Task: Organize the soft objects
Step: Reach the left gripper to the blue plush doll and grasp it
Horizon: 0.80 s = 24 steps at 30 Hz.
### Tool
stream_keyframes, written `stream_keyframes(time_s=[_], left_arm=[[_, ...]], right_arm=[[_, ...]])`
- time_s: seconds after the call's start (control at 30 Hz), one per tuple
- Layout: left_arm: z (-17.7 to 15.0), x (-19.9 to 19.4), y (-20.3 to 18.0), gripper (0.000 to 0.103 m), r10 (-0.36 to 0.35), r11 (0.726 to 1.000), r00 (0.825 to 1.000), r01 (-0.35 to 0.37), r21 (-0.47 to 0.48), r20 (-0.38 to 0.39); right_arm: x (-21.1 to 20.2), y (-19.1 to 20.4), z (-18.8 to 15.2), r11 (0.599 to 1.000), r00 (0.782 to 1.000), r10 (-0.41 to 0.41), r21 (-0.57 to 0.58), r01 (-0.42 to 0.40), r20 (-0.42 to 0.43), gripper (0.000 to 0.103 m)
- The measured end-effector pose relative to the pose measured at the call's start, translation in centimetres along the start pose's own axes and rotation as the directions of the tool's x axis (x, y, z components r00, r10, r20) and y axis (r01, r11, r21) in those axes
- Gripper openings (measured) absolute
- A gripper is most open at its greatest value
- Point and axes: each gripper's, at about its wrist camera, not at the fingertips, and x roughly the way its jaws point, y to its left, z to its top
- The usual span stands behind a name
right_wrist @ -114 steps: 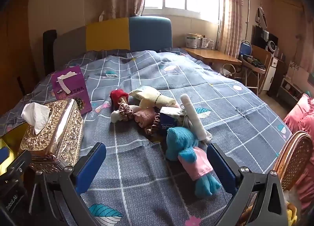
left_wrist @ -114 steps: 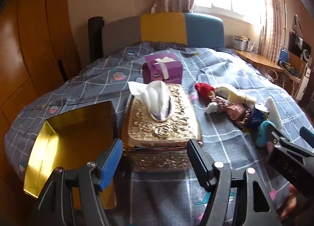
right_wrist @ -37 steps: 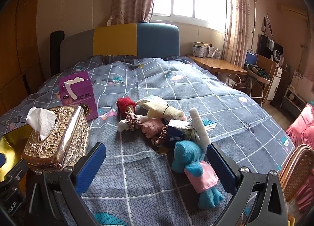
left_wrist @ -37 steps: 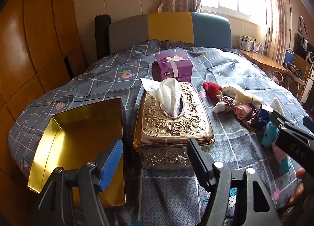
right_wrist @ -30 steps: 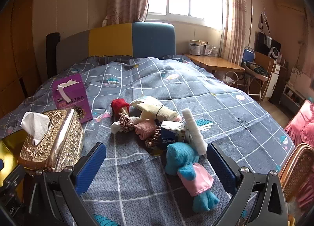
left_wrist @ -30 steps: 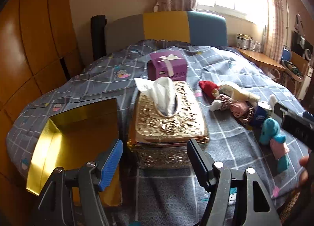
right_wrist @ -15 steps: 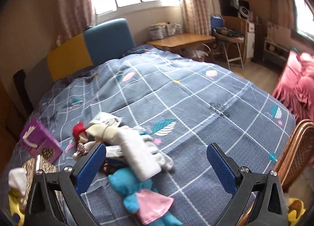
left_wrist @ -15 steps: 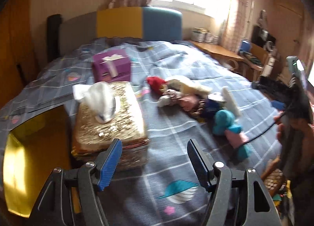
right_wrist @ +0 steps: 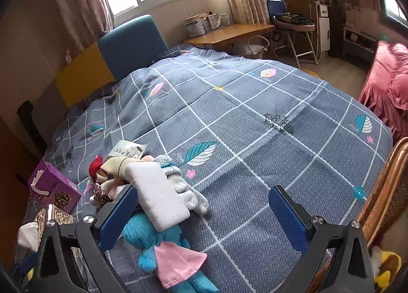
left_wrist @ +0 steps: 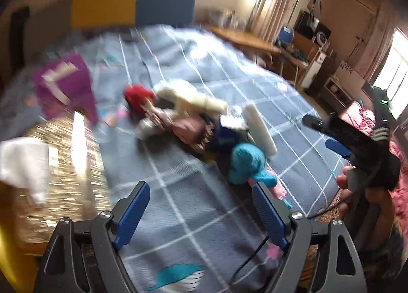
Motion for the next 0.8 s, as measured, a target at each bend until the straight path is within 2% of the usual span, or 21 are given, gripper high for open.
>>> stream_keyframes(time_s=[0.03, 0.2, 0.4, 0.53, 0.6, 0.67, 0.7, 0.73, 0.77, 0.8], left_arm=[[0.2, 1.1, -0.3, 0.077, -0.018, 1.000, 1.000, 0.018, -0.004, -0.020], [0.6, 5.3, -1.8, 0.076, -0.121, 0.992, 0.987, 0.117, -0.041, -0.106], [1.2, 8.7, -5.1, 0.074, -0.228, 0.974, 0.960, 0.223, -0.051, -0.164], [1.4, 11.4, -6.5, 0.074, -0.229, 0.973, 0.954, 0.219, -0.070, -0.192], [1.1, 12.6, -6.6, 0.073, -0.193, 0.980, 0.958, 0.180, -0.078, -0.210], [0.4, 13.2, -6.1, 0.063, -0.209, 0.976, 0.954, 0.190, -0.105, -0.216], [0.1, 13.2, -5.7, 0.053, -0.224, 0.972, 0.952, 0.204, -0.114, -0.208], [-0.1, 13.0, -5.3, 0.037, -0.252, 0.966, 0.946, 0.233, -0.116, -0.203], [-0.3, 12.7, -5.1, 0.029, -0.280, 0.958, 0.940, 0.261, -0.116, -0.197], [-0.6, 12.3, -4.7, 0.029, -0.283, 0.957, 0.941, 0.266, -0.111, -0.184]], right_arm=[[0.1, -0.1, 0.0, 1.000, 1.000, 0.005, 0.004, -0.005, -0.006, 0.103], [0.2, -0.7, 0.8, 1.000, 1.000, 0.015, 0.004, -0.015, -0.010, 0.103], [0.2, -0.8, 1.4, 0.999, 0.999, 0.032, -0.039, -0.033, -0.030, 0.103], [-0.1, -0.6, 1.9, 0.996, 0.999, 0.033, -0.086, -0.035, -0.034, 0.103], [-0.1, -0.5, 2.3, 0.994, 0.999, 0.034, -0.105, -0.038, -0.038, 0.103], [0.2, -0.4, 2.8, 0.992, 0.997, 0.052, -0.112, -0.058, -0.055, 0.103], [0.5, -0.1, 3.0, 0.990, 0.995, 0.071, -0.119, -0.078, -0.070, 0.103], [0.9, 0.2, 3.2, 0.987, 0.992, 0.092, -0.126, -0.103, -0.090, 0.103], [1.4, 0.7, 3.3, 0.982, 0.986, 0.117, -0.132, -0.132, -0.118, 0.102], [2.1, 1.3, 3.3, 0.977, 0.978, 0.143, -0.139, -0.164, -0.153, 0.100]])
